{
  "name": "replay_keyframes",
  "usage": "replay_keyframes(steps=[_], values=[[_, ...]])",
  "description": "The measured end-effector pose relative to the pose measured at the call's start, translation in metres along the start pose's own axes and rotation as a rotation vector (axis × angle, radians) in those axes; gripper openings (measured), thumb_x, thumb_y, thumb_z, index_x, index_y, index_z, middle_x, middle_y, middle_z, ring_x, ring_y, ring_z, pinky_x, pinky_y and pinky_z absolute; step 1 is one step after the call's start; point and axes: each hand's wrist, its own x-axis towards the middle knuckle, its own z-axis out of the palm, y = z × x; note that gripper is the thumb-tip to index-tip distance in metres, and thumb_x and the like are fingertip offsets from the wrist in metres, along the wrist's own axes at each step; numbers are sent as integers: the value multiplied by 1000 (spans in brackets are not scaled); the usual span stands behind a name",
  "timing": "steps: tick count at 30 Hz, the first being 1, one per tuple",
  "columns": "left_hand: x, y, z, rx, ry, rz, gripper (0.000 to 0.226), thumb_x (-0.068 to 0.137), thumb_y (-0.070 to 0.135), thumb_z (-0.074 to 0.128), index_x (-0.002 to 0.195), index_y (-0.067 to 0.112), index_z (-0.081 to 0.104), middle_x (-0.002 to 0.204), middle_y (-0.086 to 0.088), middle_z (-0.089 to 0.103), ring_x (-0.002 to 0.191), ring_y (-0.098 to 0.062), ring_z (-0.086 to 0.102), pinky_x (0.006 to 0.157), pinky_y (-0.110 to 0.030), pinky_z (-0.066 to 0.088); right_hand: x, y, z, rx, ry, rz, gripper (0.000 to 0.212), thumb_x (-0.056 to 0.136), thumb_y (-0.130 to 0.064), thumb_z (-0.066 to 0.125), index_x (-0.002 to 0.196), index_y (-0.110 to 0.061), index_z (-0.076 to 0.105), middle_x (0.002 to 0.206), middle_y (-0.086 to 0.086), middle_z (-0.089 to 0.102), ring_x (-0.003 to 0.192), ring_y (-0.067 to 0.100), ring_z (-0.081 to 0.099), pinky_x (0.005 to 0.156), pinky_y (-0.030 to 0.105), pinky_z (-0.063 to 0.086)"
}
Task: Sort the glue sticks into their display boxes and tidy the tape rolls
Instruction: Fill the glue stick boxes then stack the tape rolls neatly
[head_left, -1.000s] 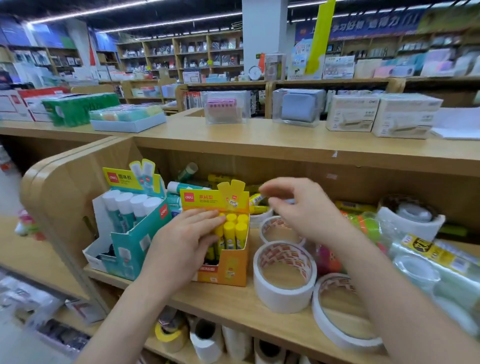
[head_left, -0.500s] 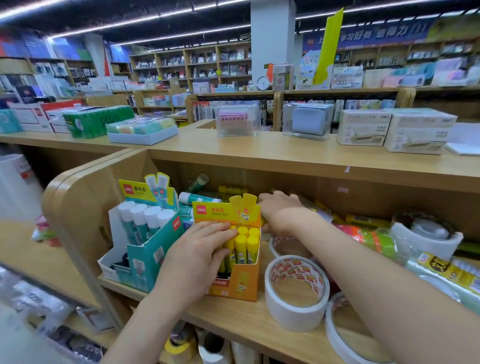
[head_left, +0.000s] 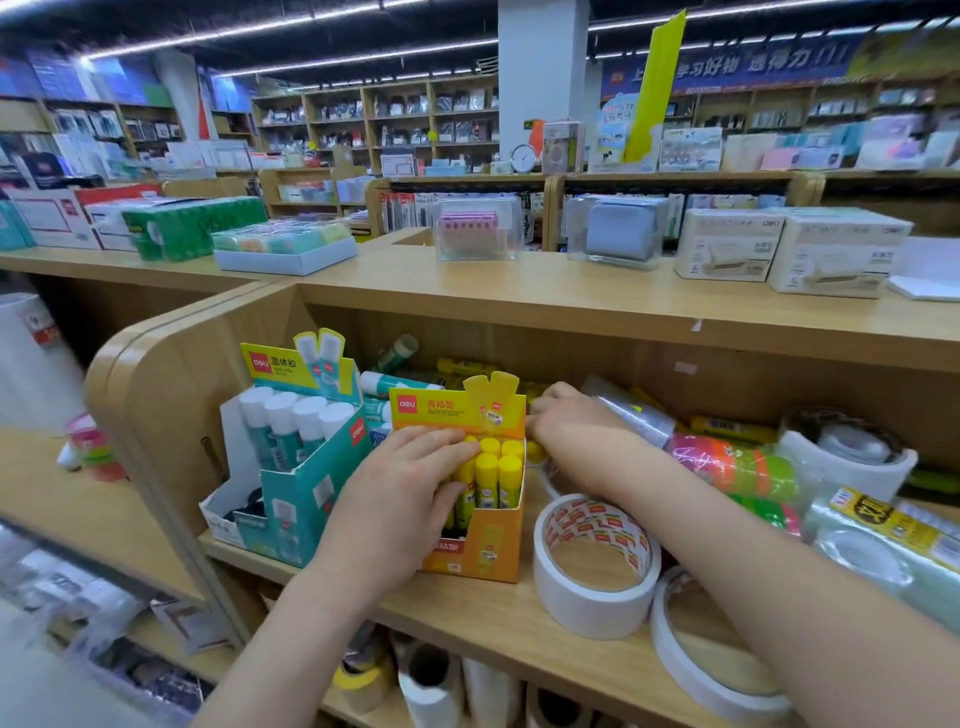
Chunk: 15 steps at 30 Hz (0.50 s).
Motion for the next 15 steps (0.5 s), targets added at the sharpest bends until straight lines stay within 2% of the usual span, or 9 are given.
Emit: replay_keyframes(steps=[3,5,8,10,12,14,15], values=[[-3,0,2,-26,53,10,43,88,23,67,129,30,59,132,14,57,127,-7,43,101,-19,29,-3,1,6,10,67,41,43,83,-6,66,124,-19,56,116,6,56,122,29,41,94,39,45],[-5,0,2,-54,95,3,39,88,23,67,126,28,61,129,13,59,124,-7,46,100,-19,31,-8,3,6,24,115,96,32,83,-6,64,113,-16,61,111,6,58,115,27,48,88,34,45],[-5,1,3,-81,124,4,32,90,23,64,122,27,64,126,12,60,122,-5,46,98,-17,31,-14,3,-13,135,112,219,30,80,-6,68,108,-19,65,112,6,59,109,30,58,77,30,43],[-5,2,3,-102,144,0,30,91,22,63,120,25,65,125,11,61,121,-5,47,98,-18,32,-24,6,-25,330,269,268,31,80,-1,64,104,-19,70,107,8,65,103,30,61,79,29,47],[-4,4,3,-146,182,2,28,90,19,63,118,24,66,122,10,62,118,-4,48,97,-18,35,-44,9,-35,556,497,305,27,79,2,61,88,-20,73,94,7,70,92,26,63,80,32,52],[-3,9,-1,-221,241,15,29,90,18,63,117,27,65,118,13,62,114,2,48,95,-16,38,-69,8,-44,814,614,300,27,80,3,64,76,-23,73,89,0,73,87,17,66,78,31,54],[-2,13,-4,-277,265,17,30,90,19,63,117,31,63,115,18,61,112,6,48,94,-13,39,-80,4,-49,1020,642,281,27,80,6,65,74,-20,73,88,-1,74,87,15,69,76,30,56]])
